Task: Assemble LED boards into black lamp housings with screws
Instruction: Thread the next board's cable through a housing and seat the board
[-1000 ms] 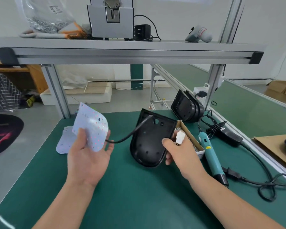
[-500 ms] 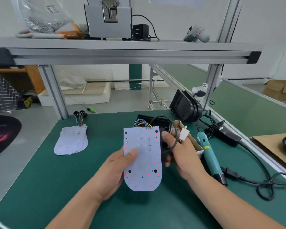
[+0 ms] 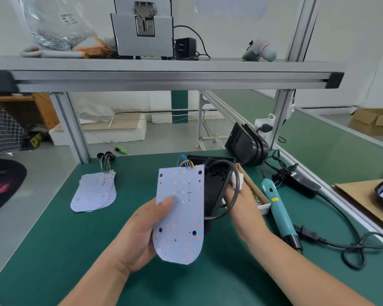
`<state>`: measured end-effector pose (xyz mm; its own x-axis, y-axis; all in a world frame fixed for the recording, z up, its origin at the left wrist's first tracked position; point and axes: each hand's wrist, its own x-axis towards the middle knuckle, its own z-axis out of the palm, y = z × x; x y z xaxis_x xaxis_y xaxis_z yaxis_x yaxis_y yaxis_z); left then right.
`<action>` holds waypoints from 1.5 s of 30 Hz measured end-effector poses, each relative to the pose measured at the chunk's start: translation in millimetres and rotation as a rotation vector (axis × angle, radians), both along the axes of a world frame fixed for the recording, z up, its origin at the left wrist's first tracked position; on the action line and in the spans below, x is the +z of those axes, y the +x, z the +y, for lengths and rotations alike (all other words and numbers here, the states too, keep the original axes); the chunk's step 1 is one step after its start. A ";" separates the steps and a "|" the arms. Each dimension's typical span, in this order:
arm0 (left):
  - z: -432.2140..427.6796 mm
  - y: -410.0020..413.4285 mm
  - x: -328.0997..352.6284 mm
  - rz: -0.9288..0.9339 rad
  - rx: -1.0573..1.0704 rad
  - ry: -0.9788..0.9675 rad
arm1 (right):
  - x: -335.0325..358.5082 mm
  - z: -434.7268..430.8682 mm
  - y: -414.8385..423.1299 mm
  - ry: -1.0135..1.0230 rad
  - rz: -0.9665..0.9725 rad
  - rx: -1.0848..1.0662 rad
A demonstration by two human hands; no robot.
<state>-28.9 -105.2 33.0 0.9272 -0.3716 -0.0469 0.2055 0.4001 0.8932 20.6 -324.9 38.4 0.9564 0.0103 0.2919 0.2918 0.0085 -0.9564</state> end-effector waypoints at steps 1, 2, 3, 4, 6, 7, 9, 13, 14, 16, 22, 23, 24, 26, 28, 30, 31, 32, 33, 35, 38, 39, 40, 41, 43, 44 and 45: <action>-1.3 -1.0 -0.7 0.009 -0.012 0.011 | -1.9 2.3 -0.3 0.018 0.016 0.024; -2.3 -1.9 -1.1 0.015 -0.017 0.017 | -3.4 3.9 -0.5 0.060 0.056 0.050; -2.4 -2.3 -1.4 0.016 -0.021 0.022 | -5.0 4.4 -0.3 0.105 0.097 0.077; -2.1 -2.4 -1.6 0.017 -0.026 0.022 | -6.5 3.1 0.7 0.140 0.116 0.101; -0.6 -2.1 -0.7 0.018 -0.029 0.012 | -6.0 -1.4 2.6 0.181 0.100 0.140; 0.2 -1.8 -0.4 0.015 -0.021 0.005 | -4.1 -3.0 2.7 0.199 0.086 0.165; 1.1 -2.0 -0.1 -0.004 0.000 -0.005 | -4.5 -3.1 3.7 0.205 0.073 0.217; -0.1 -2.1 1.4 0.006 0.087 -0.009 | -12.2 -0.6 6.1 0.151 0.124 0.207; -0.4 -1.8 2.8 0.008 0.126 -0.019 | -13.5 -0.7 5.3 0.104 0.148 0.237; 1.1 0.0 7.1 0.000 0.228 -0.059 | -18.4 1.9 1.2 -0.043 0.220 0.330; 6.6 2.8 18.8 -0.068 0.357 -0.184 | -20.6 8.5 -8.8 -0.254 0.543 0.410; 5.5 2.8 18.3 -0.059 0.367 -0.177 | -18.6 8.1 -8.5 -0.257 0.539 0.403; 3.5 2.9 17.5 -0.049 0.374 -0.162 | -18.1 8.1 -7.2 -0.256 0.531 0.379; -1.6 3.2 14.4 -0.035 0.380 -0.129 | -17.5 7.2 -4.0 -0.276 0.508 0.315; -6.8 2.9 10.8 -0.020 0.376 -0.115 | -16.5 6.7 -4.2 -0.362 0.452 0.302; -9.7 2.4 7.8 -0.008 0.356 -0.114 | -17.1 5.8 -5.7 -0.498 0.403 0.309; -9.7 2.1 7.1 0.001 0.343 -0.116 | -17.6 5.9 -6.3 -0.533 0.382 0.303; -9.6 1.6 7.1 0.009 0.324 -0.118 | -18.3 5.9 -5.9 -0.539 0.358 0.282; -8.9 1.7 6.6 0.012 0.305 -0.114 | -18.3 5.8 -4.5 -0.515 0.332 0.248; -6.0 2.3 6.7 0.018 0.284 -0.092 | -15.7 6.3 -0.4 -0.424 0.246 0.166; -2.6 4.3 5.5 0.028 0.261 -0.058 | -15.3 6.0 2.0 -0.356 0.155 0.100; -1.9 5.1 5.0 0.027 0.258 -0.046 | -17.0 6.9 1.4 -0.336 0.170 0.101; -2.1 5.3 4.8 0.027 0.252 -0.038 | -19.7 7.8 0.8 -0.296 0.196 0.108; -2.7 5.1 4.2 0.031 0.244 -0.035 | -20.6 8.8 0.3 -0.230 0.227 0.098; -6.4 3.2 2.0 0.038 0.222 -0.032 | -22.1 10.0 1.8 -0.099 0.281 0.077; -9.7 1.4 0.3 0.040 0.205 -0.029 | -22.1 11.9 1.5 -0.070 0.282 0.076; -14.3 -0.9 -1.9 0.046 0.186 -0.030 | -21.5 13.4 -0.4 -0.051 0.265 0.088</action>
<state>-29.8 -119.5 31.1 0.9772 -0.1958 -0.0820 0.1655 0.4609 0.8719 20.2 -311.5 16.8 0.9940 0.1052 0.0285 0.0315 -0.0272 -0.9991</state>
